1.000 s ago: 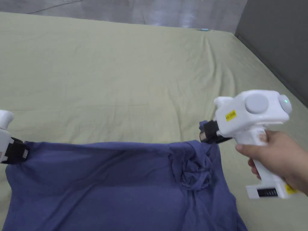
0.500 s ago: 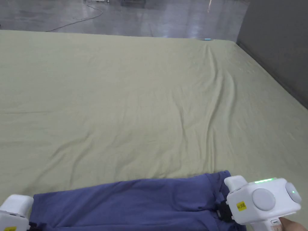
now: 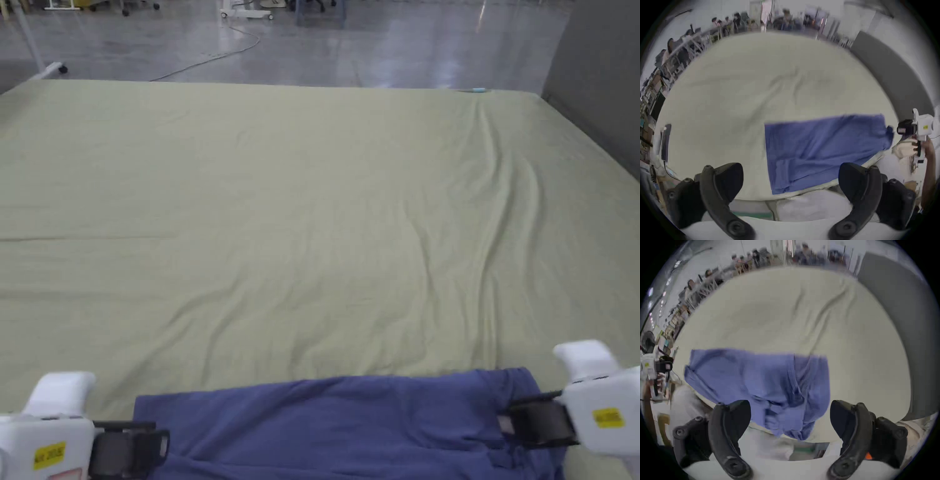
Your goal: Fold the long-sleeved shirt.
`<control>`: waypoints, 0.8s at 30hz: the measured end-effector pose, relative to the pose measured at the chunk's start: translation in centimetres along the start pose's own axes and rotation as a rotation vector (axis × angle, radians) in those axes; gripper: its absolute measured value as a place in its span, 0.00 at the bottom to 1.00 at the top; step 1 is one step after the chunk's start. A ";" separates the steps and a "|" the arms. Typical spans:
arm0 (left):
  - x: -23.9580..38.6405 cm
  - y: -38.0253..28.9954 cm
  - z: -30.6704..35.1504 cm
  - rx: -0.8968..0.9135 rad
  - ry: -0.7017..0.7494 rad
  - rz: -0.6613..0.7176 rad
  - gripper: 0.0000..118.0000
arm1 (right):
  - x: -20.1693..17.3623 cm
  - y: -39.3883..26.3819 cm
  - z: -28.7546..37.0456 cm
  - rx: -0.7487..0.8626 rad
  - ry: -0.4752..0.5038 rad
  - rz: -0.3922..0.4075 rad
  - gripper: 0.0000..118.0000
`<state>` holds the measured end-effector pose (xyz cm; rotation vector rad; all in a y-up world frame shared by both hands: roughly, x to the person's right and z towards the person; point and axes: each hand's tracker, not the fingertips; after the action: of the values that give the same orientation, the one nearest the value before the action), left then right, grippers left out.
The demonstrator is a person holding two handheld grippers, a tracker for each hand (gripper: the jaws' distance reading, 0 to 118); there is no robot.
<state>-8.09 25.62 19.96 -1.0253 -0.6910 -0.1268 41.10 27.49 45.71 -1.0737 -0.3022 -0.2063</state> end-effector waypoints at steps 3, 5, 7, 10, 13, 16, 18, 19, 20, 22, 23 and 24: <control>1.5 0.0 2.4 0.031 -0.029 0.009 0.99 | -1.1 -0.1 5.1 0.154 0.105 -0.078 0.85; 2.2 -0.7 1.5 -0.028 -0.002 -0.021 0.94 | -2.1 -0.8 5.2 0.185 0.139 -0.128 0.84; 1.8 -1.9 -0.4 -0.117 -0.021 -0.043 0.14 | -3.6 -2.1 4.2 0.145 0.157 -0.155 0.32; 0.8 -2.9 -1.7 -0.132 -0.013 0.014 0.00 | -4.8 -3.5 1.8 0.109 0.181 -0.168 0.00; -2.5 -2.3 -1.5 -0.085 -0.163 0.171 0.08 | -4.9 -4.3 1.2 0.028 0.352 -0.200 0.00; -6.9 -0.7 -2.9 -0.071 -0.273 0.264 1.00 | -5.9 -4.1 0.6 0.063 0.411 -0.172 0.00; -9.1 -1.5 -5.0 -0.146 -0.290 0.312 1.00 | -6.4 -3.4 0.7 0.054 0.436 -0.158 0.00; -9.4 -0.9 -5.9 -0.147 -0.340 0.371 1.00 | -6.6 -3.1 0.7 0.056 0.448 -0.157 0.00; -9.9 -1.3 -7.2 -0.174 -0.384 0.416 1.00 | -6.9 -2.8 0.6 0.061 0.463 -0.156 0.00; -10.1 -2.1 -9.8 -0.288 -0.360 0.458 1.00 | -7.0 -2.1 0.3 0.066 0.507 -0.158 0.00; -8.6 -1.9 -11.4 -0.341 -0.363 0.460 1.00 | -7.2 -1.8 0.1 0.067 0.508 -0.163 0.00; -7.9 -2.1 -11.9 -0.341 -0.351 0.450 1.00 | -7.5 -1.6 0.0 0.066 0.508 -0.166 0.00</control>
<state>-9.52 13.03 13.01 -1.5294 -0.7504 0.3459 33.54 26.90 44.52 -0.8962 0.0610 -0.6014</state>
